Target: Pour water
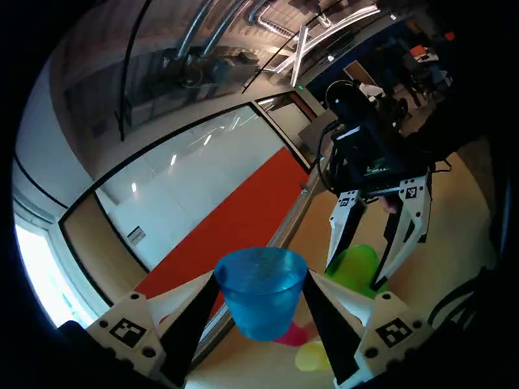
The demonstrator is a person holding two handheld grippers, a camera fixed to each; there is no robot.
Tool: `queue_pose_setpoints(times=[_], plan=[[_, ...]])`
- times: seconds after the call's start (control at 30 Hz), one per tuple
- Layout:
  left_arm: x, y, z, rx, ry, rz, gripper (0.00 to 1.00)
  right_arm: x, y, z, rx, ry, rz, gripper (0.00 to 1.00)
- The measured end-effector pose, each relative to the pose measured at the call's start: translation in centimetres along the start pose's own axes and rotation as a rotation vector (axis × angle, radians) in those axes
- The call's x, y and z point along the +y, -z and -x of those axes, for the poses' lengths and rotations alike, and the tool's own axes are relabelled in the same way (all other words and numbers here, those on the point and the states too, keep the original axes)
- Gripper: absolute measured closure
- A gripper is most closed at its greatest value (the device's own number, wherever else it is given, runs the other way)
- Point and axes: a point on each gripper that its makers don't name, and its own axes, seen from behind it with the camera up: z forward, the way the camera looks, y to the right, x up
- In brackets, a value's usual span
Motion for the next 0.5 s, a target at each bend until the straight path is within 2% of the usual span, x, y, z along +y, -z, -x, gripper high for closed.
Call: queue_pose_setpoints(times=[0.5], plan=[[0.13, -0.31, -0.64, -0.002, -0.057, -0.007, 0.13, -0.48, -0.21, -0.20, 0.006, 0.001, -0.009, 0.06]])
